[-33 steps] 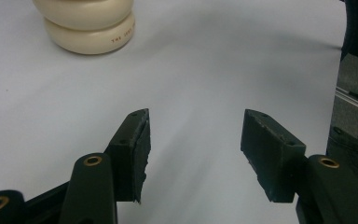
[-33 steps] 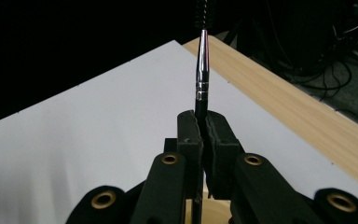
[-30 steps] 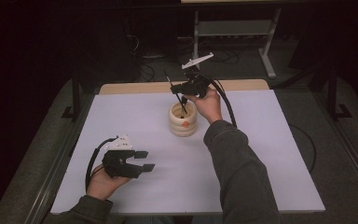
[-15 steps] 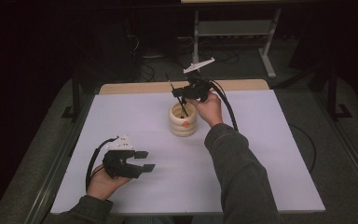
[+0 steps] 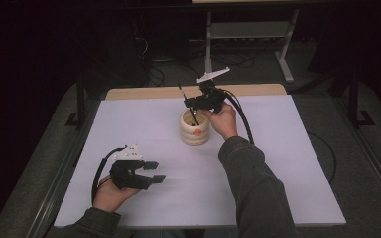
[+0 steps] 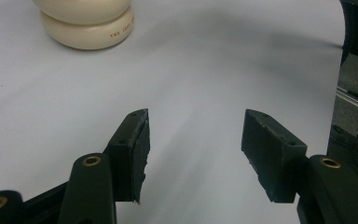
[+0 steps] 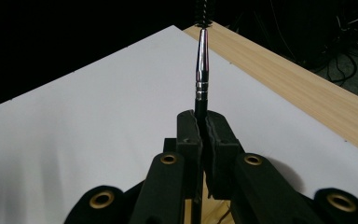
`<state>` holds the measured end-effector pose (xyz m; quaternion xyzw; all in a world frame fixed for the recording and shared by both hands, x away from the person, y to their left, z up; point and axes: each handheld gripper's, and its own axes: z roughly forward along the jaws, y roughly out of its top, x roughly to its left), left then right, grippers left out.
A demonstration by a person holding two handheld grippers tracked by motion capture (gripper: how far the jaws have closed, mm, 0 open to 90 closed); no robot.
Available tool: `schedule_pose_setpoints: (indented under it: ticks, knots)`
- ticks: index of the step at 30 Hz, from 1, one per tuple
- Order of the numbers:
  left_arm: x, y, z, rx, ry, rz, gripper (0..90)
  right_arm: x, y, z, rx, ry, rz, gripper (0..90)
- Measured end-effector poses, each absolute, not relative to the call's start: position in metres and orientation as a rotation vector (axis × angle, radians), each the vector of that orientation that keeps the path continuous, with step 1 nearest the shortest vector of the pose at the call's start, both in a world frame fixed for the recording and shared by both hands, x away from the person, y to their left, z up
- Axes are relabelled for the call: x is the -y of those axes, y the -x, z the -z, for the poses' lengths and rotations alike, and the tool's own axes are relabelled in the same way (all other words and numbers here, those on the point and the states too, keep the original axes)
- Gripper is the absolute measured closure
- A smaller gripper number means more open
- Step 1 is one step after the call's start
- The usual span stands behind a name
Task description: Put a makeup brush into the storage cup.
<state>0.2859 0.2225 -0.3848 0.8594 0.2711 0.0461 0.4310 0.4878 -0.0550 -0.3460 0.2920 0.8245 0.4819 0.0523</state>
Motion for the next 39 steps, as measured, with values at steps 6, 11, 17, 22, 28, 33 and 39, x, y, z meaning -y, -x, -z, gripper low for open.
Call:
schedule_pose_setpoints:
  ticks: [6, 11, 17, 22, 28, 33, 39]
  knots:
    - [-0.222, -0.286, 0.386, -0.687, -2.140, -0.107, 41.6, 0.057, -0.484, 0.351, -2.519, -0.890, -1.455, 84.3]
    - [-0.222, -0.286, 0.386, -0.688, -2.142, -0.107, 41.6, 0.061, -0.481, 0.353, -2.520, -0.887, -1.444, 83.8]
    - [-0.222, -0.286, 0.387, -0.697, -2.140, -0.105, 41.4, 0.064, -0.475, 0.356, -2.539, -0.897, -1.422, 78.8]
    - [-0.222, -0.286, 0.387, -0.690, -2.142, -0.111, 41.4, 0.066, -0.470, 0.354, -2.531, -0.889, -1.420, 78.5]
    - [-0.223, -0.286, 0.386, -0.698, -2.129, -0.125, 40.9, 0.078, -0.465, 0.351, -2.542, -0.905, -1.412, 73.6]
    - [-0.223, -0.286, 0.385, -0.702, -2.127, -0.136, 40.5, 0.086, -0.461, 0.350, -2.535, -0.918, -1.415, 68.9]
    - [-0.223, -0.286, 0.385, -0.706, -2.138, -0.143, 39.2, 0.094, -0.455, 0.350, -2.530, -0.921, -1.430, 64.3]
